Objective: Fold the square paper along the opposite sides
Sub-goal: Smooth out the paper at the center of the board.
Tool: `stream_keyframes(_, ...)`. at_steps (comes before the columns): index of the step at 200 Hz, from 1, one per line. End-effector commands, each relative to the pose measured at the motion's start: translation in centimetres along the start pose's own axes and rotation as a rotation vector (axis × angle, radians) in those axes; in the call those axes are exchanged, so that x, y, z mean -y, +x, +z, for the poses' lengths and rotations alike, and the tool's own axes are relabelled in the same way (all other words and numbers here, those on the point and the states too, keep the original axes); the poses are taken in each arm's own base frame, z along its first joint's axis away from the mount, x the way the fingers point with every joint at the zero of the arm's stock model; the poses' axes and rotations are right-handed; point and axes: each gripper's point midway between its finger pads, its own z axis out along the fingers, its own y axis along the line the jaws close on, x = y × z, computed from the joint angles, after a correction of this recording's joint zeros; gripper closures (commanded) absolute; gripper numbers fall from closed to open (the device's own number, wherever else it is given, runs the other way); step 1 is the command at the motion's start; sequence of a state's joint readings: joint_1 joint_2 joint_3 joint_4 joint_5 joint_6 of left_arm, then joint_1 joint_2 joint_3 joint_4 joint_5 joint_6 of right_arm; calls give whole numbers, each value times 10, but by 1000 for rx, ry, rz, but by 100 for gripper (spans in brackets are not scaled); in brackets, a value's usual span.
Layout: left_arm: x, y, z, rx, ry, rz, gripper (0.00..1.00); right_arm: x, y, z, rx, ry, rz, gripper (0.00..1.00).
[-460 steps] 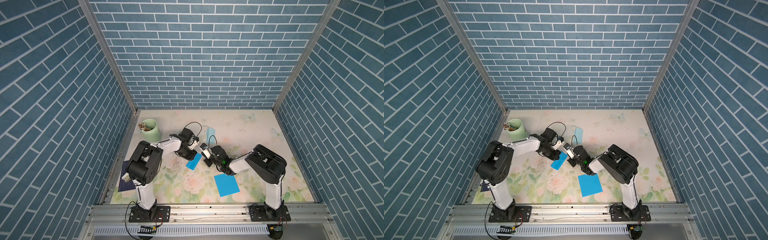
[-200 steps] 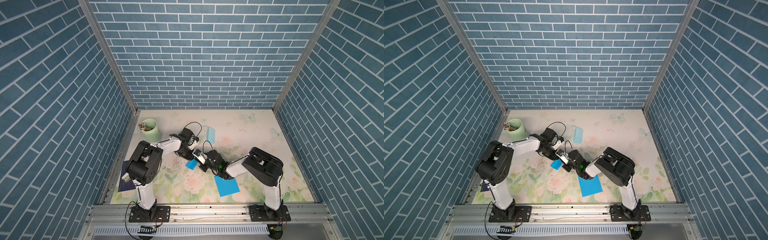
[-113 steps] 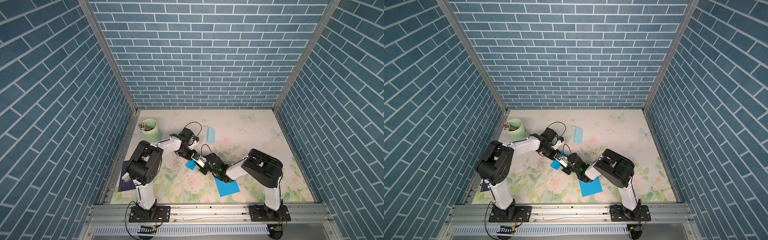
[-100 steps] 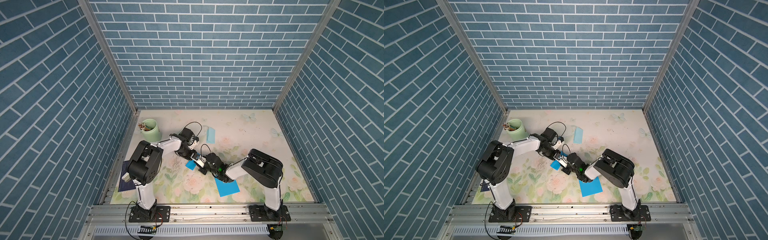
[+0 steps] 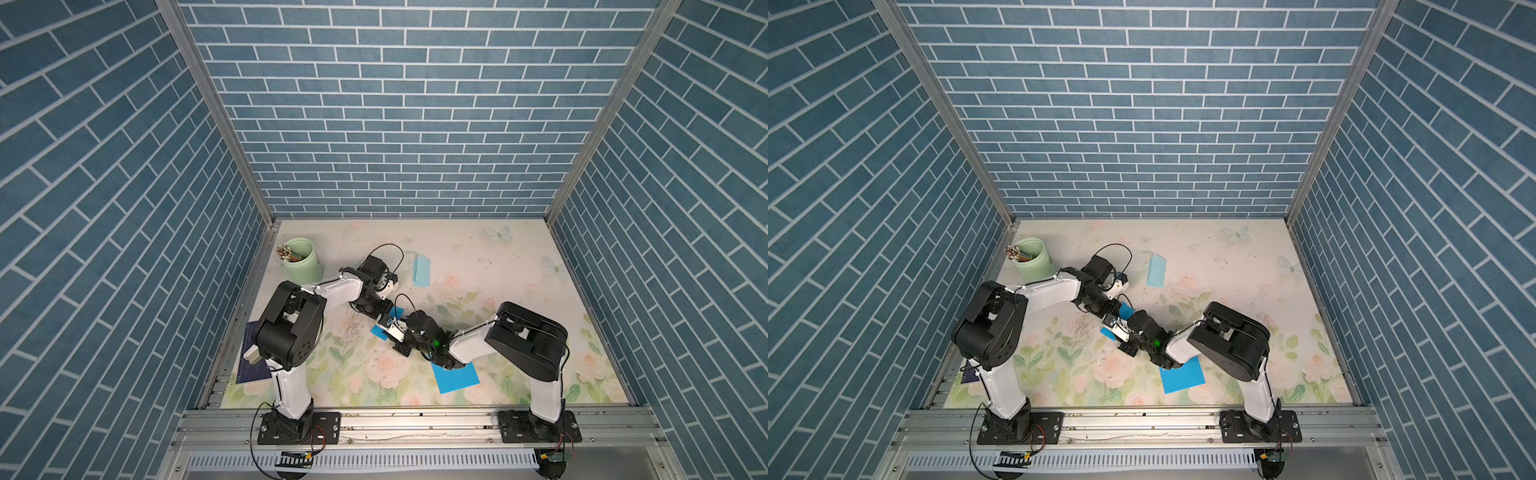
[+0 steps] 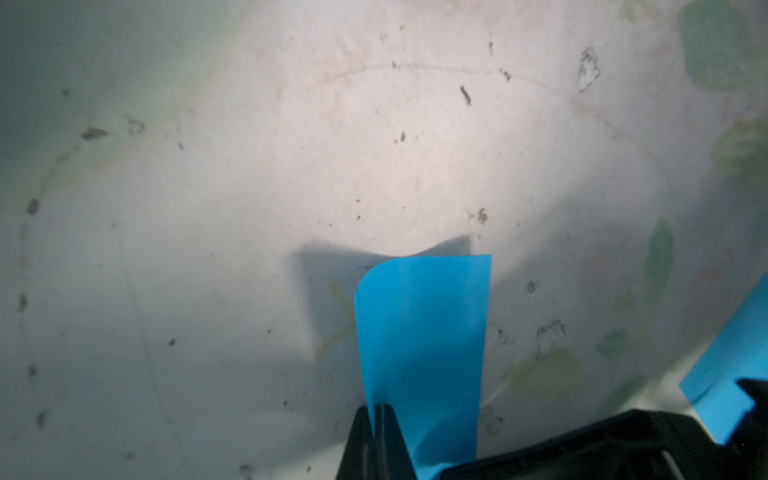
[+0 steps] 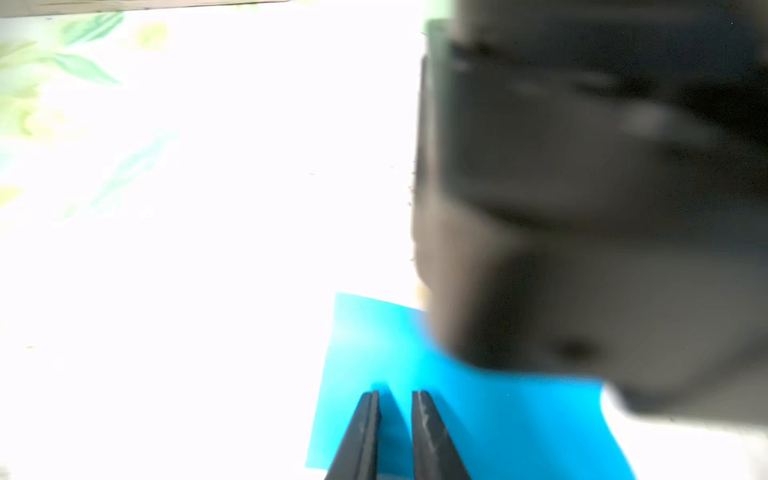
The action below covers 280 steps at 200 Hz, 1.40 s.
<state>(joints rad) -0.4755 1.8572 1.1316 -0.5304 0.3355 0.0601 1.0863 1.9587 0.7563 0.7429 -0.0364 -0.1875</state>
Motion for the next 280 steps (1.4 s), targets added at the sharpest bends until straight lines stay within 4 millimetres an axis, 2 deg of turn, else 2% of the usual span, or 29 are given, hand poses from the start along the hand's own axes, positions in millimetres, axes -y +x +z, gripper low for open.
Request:
stream_keyframes(1, -27, 55, 27, -191, -95, -57, 100, -45, 75, -9, -252, -141, -3, 79)
stream_keyframes(50, -29, 57, 27, -194, -103, -58, 100, -51, 84, -20, -257, -148, -6, 79)
stream_keyframes(76, -29, 57, 27, -195, -104, -56, 100, -51, 79, -22, -240, -146, -12, 79)
stream_keyframes(89, -28, 57, 27, -195, -103, -54, 100, -48, 69, -23, -216, -143, -17, 79)
stream_keyframes(101, -29, 56, 27, -194, -103, -52, 100, -42, 47, -26, -168, -128, -29, 80)
stream_keyframes(120, -29, 55, 27, -193, -104, -51, 100, -13, 8, -34, -64, -68, -23, 82)
stream_keyframes(134, -29, 55, 27, -193, -103, -49, 100, 4, -1, -34, -29, -43, -12, 83)
stream_keyframes(164, -30, 56, 30, -203, -103, -51, 100, 18, 0, -23, -23, -25, -6, 84)
stream_keyframes(203, -30, 56, 31, -207, -102, -52, 100, 18, -3, -13, -21, -25, -15, 86)
stream_keyframes(228, -30, 56, 31, -209, -102, -53, 100, 12, -3, -9, -27, -39, -30, 90)
stream_keyframes(280, -29, 56, 30, -203, -101, -53, 100, -4, 21, 2, -111, -66, -68, 91)
